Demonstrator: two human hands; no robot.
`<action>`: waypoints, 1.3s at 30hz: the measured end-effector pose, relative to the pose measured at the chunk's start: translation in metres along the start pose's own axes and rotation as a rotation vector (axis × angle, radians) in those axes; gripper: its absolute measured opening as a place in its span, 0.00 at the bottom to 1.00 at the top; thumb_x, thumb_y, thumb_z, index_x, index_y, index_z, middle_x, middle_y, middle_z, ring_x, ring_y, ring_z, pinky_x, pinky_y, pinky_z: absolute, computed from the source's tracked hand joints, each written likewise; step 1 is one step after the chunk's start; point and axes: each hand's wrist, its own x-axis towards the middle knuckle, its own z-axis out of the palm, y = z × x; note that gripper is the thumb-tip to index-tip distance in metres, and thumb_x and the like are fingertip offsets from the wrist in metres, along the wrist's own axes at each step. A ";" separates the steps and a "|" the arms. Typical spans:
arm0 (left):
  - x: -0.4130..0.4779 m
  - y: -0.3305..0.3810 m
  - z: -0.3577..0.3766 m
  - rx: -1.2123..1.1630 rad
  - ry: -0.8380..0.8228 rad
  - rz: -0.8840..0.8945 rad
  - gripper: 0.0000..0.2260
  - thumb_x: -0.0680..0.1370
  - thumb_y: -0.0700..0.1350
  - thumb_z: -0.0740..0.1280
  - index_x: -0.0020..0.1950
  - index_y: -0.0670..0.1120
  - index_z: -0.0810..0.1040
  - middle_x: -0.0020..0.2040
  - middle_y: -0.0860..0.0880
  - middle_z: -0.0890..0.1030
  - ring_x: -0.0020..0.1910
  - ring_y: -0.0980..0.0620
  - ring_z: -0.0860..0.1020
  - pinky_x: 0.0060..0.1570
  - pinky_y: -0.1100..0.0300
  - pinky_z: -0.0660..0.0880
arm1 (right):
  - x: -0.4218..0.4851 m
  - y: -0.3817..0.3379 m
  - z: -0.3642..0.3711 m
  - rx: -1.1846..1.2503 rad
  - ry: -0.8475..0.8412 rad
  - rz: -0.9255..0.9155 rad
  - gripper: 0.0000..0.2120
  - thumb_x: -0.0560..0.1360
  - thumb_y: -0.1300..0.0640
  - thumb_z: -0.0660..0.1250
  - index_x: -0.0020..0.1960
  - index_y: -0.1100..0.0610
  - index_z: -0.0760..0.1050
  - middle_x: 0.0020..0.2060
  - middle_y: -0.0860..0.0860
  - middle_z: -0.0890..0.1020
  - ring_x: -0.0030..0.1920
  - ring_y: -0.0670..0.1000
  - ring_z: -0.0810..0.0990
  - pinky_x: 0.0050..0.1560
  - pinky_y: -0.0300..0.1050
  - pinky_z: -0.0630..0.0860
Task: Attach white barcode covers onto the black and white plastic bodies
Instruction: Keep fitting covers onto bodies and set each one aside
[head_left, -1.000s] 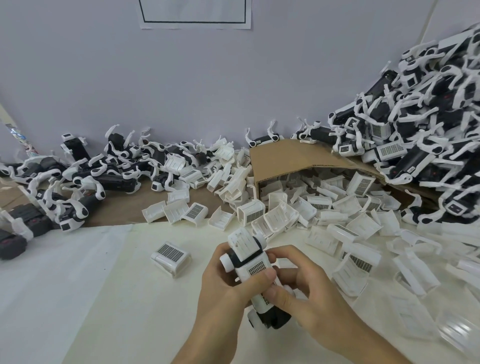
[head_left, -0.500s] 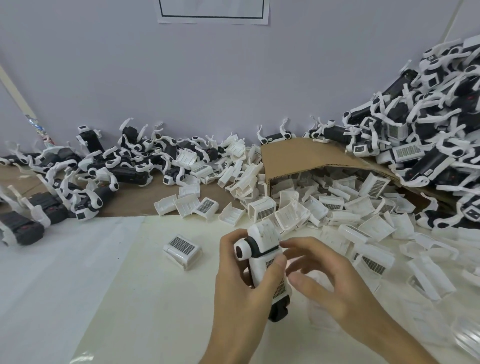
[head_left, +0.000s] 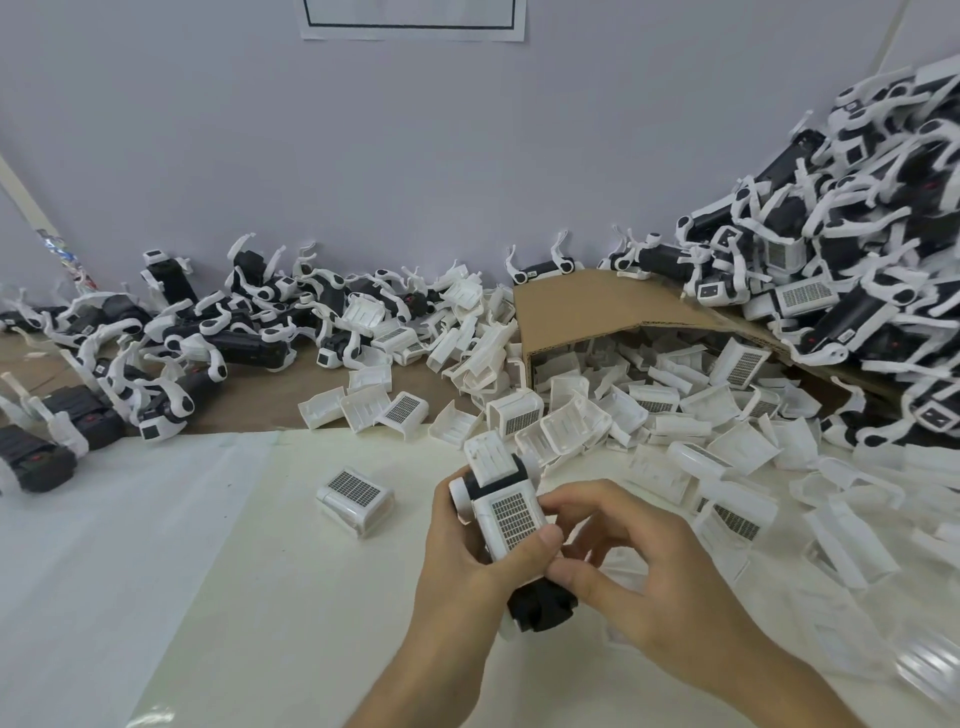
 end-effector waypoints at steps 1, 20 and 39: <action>0.000 0.000 0.000 -0.014 0.007 -0.002 0.27 0.64 0.41 0.79 0.61 0.53 0.78 0.53 0.41 0.84 0.54 0.39 0.84 0.56 0.36 0.79 | -0.001 0.001 0.001 0.003 0.018 -0.013 0.15 0.72 0.46 0.71 0.58 0.39 0.77 0.44 0.45 0.82 0.44 0.50 0.82 0.48 0.39 0.78; -0.001 0.019 -0.006 0.344 -0.365 0.109 0.18 0.74 0.56 0.72 0.64 0.58 0.79 0.49 0.43 0.86 0.46 0.40 0.85 0.40 0.50 0.82 | 0.006 -0.008 -0.026 0.146 -0.095 0.106 0.17 0.73 0.38 0.69 0.61 0.40 0.78 0.52 0.47 0.83 0.49 0.51 0.83 0.49 0.52 0.79; 0.059 0.006 -0.073 1.119 0.533 0.014 0.32 0.62 0.39 0.84 0.65 0.38 0.79 0.68 0.33 0.75 0.62 0.31 0.76 0.66 0.34 0.67 | 0.148 -0.119 -0.255 0.723 0.760 0.024 0.30 0.82 0.44 0.61 0.78 0.56 0.57 0.68 0.61 0.74 0.55 0.57 0.82 0.52 0.51 0.80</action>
